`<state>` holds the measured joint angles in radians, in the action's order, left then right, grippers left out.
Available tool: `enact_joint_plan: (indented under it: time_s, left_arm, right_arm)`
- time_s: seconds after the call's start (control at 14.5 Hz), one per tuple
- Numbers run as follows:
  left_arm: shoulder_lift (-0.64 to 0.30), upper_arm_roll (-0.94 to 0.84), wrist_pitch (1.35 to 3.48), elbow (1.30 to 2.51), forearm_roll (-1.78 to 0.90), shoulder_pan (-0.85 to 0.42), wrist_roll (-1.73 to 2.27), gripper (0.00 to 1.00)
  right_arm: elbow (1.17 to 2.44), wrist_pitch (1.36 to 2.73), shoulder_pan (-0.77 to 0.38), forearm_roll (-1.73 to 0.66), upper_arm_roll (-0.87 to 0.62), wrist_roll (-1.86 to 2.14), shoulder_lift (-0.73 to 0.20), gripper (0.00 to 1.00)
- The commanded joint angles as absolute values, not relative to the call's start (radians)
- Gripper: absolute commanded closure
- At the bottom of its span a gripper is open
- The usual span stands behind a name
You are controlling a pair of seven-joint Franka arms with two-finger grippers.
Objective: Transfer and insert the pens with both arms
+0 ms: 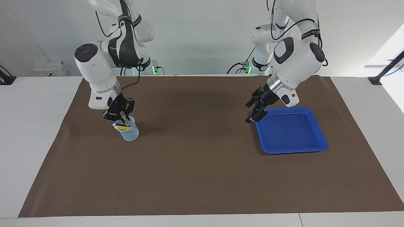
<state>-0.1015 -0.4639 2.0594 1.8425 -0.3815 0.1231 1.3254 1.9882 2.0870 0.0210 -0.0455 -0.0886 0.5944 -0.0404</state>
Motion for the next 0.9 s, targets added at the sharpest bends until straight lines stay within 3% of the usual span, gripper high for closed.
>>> enact_joint_plan:
  time_s: [0.0, 0.42, 0.69, 0.83]
  left_arm:
    - [-0.095, -0.359, 1.895, 1.769, -0.269, 0.075, 1.119, 0.0]
    - [-0.034, -0.265, 1.527, 1.591, -0.001, 0.057, 0.484, 0.0]
    - [-0.035, -0.22, 1.346, 1.436, 0.104, 0.028, 0.09, 0.0]
    - [-0.029, -0.193, 1.327, 1.424, 0.091, 0.02, -0.046, 0.0]
  right_arm:
    - [2.016, 2.102, 0.038, -0.028, -0.098, 0.612, -0.011, 0.0]
    - [1.93, 2.068, 0.078, -0.041, -0.097, 0.549, -0.02, 0.0]
    - [1.717, 1.743, 0.074, -0.031, -0.097, 0.33, -0.031, 0.0]
    - [1.587, 1.61, 0.086, -0.018, -0.097, 0.13, -0.034, 0.0]
